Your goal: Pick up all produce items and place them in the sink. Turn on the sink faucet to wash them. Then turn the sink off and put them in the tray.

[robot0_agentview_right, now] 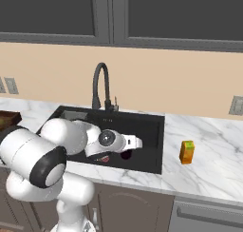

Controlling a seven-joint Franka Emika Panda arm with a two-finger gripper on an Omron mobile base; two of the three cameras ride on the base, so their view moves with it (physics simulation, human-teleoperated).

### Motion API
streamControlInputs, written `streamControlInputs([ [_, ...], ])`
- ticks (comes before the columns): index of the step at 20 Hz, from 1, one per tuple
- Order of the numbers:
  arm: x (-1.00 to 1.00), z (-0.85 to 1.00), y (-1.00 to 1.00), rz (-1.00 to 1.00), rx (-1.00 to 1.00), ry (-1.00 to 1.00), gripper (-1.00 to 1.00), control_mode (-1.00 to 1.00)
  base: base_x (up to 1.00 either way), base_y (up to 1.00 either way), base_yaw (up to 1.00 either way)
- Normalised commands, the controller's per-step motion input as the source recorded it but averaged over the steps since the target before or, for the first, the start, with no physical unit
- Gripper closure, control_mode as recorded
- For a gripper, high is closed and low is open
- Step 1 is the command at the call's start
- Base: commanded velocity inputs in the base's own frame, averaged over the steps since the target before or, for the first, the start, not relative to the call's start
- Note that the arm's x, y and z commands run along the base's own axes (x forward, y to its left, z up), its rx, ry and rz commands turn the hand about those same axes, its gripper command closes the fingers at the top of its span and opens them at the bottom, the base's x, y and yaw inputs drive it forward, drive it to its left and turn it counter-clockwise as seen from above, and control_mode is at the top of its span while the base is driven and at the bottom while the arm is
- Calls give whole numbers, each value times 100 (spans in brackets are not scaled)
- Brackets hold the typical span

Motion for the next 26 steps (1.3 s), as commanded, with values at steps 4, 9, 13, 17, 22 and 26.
streamControlInputs([
  [4, -16, 97, 3, 0, 0, 0, 100, -100, 0, 0, 0],
  [9, -24, 99, 0, 0, 0, 0, 100, -100, 0, 0, 0],
  [13, -37, 85, 2, 0, 0, 0, 100, -100, 0, 0, 0],
  [17, -49, 69, 10, 0, 1, 4, 100, -100, 0, 0, 0],
  [22, -51, 36, 31, 0, 3, 14, 100, -100, 0, 0, 0],
  [26, -54, 15, 51, 0, 5, 14, 100, -100, 0, 0, 0],
])
